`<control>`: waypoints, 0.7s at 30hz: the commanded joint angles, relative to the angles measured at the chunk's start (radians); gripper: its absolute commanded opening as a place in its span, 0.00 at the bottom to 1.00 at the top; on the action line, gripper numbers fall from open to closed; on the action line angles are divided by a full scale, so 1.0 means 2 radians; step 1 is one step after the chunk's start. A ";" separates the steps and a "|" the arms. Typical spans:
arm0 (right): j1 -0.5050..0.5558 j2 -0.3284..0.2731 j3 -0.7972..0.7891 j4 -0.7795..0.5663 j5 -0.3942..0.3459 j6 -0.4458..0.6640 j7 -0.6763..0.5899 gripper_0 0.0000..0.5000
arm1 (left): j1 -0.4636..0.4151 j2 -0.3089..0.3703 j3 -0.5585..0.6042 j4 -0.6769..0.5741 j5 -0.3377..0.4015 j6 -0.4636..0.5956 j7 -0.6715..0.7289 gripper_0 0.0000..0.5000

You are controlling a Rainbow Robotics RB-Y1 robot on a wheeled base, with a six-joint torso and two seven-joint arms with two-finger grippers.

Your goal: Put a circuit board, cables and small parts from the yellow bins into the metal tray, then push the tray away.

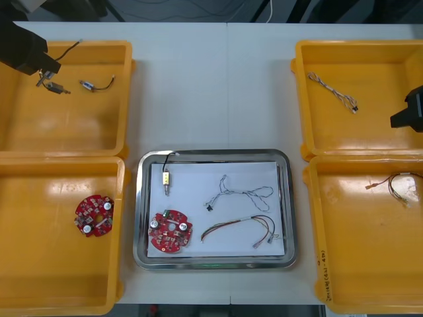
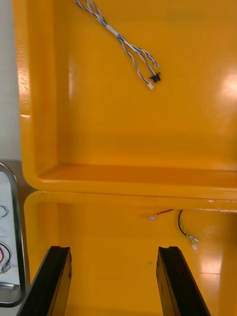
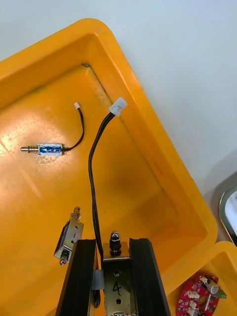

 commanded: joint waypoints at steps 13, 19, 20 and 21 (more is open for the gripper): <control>0.096 -0.020 -0.032 -0.026 0.033 0.001 0.006 1.00 | 0.001 0.028 0.016 -0.017 0.005 0.001 -0.024 1.00; 0.109 -0.020 -0.032 -0.026 0.037 0.001 0.004 1.00 | 0.001 0.030 0.016 -0.017 0.005 0.001 -0.024 1.00; 0.109 -0.020 -0.032 -0.026 0.038 0.001 0.003 1.00 | 0.001 0.031 0.016 -0.017 0.006 0.001 -0.024 1.00; 0.109 -0.020 -0.032 -0.026 0.038 0.001 0.003 1.00 | 0.001 0.032 0.016 -0.017 0.007 0.001 -0.024 1.00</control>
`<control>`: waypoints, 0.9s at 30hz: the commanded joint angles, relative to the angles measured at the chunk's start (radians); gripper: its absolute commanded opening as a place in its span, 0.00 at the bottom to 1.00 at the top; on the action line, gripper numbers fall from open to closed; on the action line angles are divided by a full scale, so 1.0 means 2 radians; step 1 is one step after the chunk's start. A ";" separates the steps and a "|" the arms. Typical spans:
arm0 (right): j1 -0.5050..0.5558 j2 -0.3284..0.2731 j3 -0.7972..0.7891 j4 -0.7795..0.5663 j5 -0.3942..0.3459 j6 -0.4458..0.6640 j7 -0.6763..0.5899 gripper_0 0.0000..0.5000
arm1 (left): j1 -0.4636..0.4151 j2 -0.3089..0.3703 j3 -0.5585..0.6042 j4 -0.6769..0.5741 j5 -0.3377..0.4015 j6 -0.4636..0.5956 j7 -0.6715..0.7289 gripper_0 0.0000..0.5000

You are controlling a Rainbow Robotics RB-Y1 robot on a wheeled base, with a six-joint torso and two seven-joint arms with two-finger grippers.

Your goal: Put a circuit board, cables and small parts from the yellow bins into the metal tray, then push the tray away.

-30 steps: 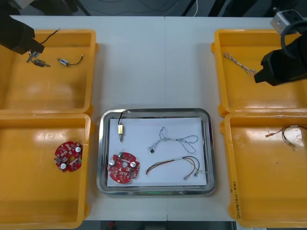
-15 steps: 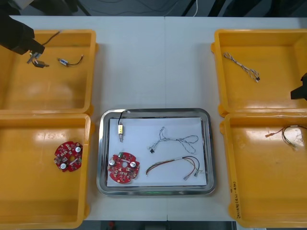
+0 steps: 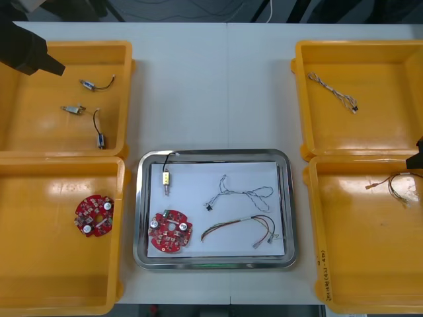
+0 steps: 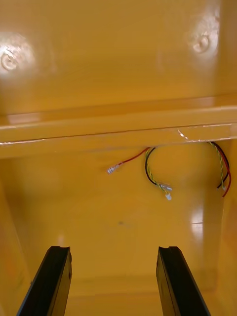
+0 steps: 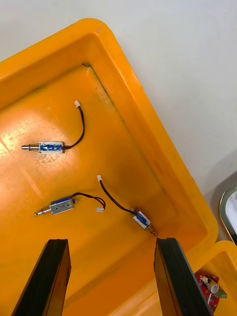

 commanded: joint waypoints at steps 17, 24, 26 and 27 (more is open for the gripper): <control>0.007 -0.020 -0.018 -0.014 0.013 0.001 0.000 1.00 | 0.023 0.046 0.024 -0.015 -0.006 -0.015 -0.071 1.00; 0.006 -0.020 -0.018 -0.014 0.016 0.001 0.000 1.00 | 0.032 0.050 0.024 0.002 -0.016 -0.028 -0.124 1.00; 0.007 -0.020 -0.018 -0.014 0.015 0.001 -0.001 1.00 | 0.032 0.050 0.024 0.016 -0.017 -0.033 -0.143 1.00; 0.006 -0.019 -0.019 -0.014 0.014 0.001 0.000 1.00 | 0.032 0.050 0.024 0.020 -0.018 -0.035 -0.148 1.00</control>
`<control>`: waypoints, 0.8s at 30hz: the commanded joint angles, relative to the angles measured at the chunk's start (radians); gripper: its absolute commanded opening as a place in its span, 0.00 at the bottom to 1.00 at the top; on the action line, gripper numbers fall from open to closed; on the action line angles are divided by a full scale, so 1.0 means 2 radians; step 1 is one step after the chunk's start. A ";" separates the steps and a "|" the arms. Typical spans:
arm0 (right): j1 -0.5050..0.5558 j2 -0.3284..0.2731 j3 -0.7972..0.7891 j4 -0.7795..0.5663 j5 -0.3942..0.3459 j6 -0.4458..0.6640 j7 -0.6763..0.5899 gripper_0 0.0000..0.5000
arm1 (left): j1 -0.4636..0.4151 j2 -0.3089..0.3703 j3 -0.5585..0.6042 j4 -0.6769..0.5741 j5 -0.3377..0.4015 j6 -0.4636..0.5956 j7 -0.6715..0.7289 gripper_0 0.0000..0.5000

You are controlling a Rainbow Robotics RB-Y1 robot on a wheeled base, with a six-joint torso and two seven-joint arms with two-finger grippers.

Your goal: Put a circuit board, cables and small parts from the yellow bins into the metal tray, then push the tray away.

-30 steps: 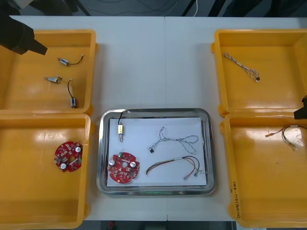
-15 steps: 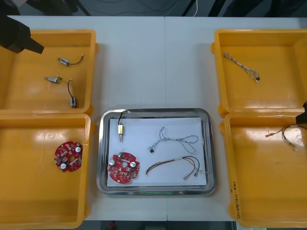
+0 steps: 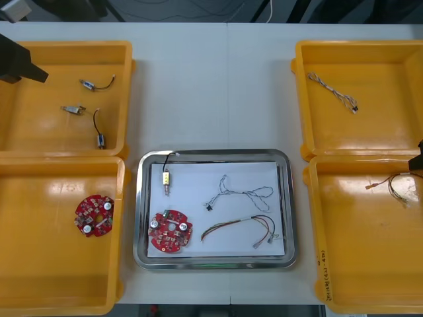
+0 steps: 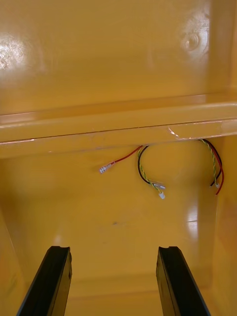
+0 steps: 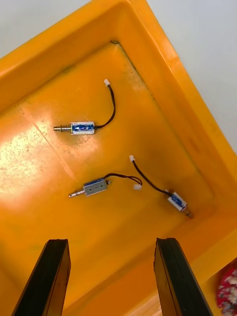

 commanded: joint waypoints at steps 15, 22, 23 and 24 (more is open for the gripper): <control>0.004 -0.020 -0.020 -0.013 -0.012 0.001 0.000 1.00 | 0.002 0.021 0.004 0.067 -0.009 -0.026 -0.014 1.00; 0.004 -0.020 -0.022 -0.013 -0.016 0.001 0.004 1.00 | 0.020 0.006 0.005 0.021 -0.038 -0.020 0.089 1.00; 0.004 -0.020 -0.022 -0.013 -0.017 0.001 0.005 1.00 | 0.024 0.001 0.005 0.002 -0.048 -0.016 0.115 1.00; 0.004 -0.020 -0.022 -0.013 -0.017 0.001 0.006 1.00 | 0.028 -0.003 0.005 -0.016 -0.057 -0.010 0.141 1.00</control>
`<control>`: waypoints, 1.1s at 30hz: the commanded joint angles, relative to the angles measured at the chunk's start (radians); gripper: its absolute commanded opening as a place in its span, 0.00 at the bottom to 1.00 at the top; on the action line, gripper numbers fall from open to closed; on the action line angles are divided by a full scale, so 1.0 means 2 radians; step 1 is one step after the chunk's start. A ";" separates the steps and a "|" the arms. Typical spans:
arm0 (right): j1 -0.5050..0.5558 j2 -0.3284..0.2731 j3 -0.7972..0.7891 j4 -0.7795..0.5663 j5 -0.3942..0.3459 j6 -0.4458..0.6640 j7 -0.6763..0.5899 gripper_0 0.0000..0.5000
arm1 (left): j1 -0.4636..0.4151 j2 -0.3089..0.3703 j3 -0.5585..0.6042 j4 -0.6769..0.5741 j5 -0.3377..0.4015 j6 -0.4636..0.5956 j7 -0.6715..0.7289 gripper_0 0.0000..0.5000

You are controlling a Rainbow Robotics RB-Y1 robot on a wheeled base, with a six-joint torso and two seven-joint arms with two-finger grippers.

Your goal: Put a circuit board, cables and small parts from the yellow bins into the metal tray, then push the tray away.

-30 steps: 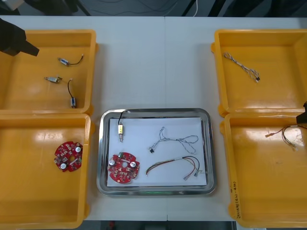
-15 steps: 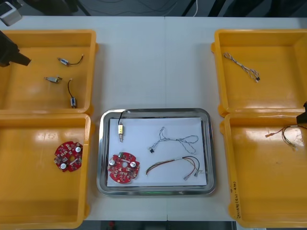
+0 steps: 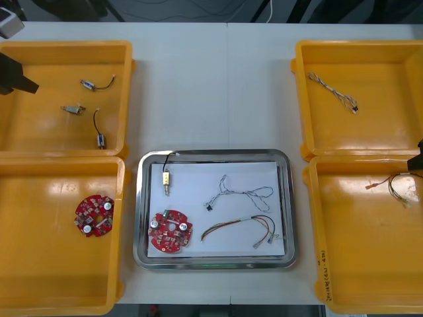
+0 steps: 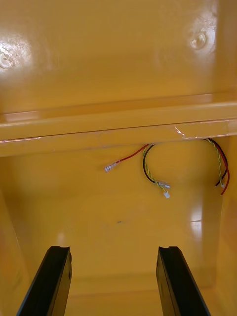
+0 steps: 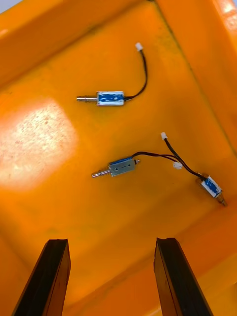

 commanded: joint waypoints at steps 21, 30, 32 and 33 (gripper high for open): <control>0.004 -0.020 -0.020 -0.017 -0.007 0.001 0.011 1.00 | 0.069 -0.076 -0.009 -0.203 -0.085 0.065 0.347 1.00; 0.004 -0.020 -0.021 -0.019 -0.010 0.001 0.011 1.00 | 0.077 -0.102 -0.038 -0.210 -0.120 0.061 0.398 1.00; 0.004 -0.020 -0.021 -0.019 -0.010 0.001 0.011 1.00 | 0.077 -0.106 -0.047 -0.210 -0.132 0.058 0.402 1.00; 0.004 -0.020 -0.021 -0.019 -0.011 0.001 0.011 1.00 | 0.078 -0.109 -0.054 -0.209 -0.140 0.057 0.405 1.00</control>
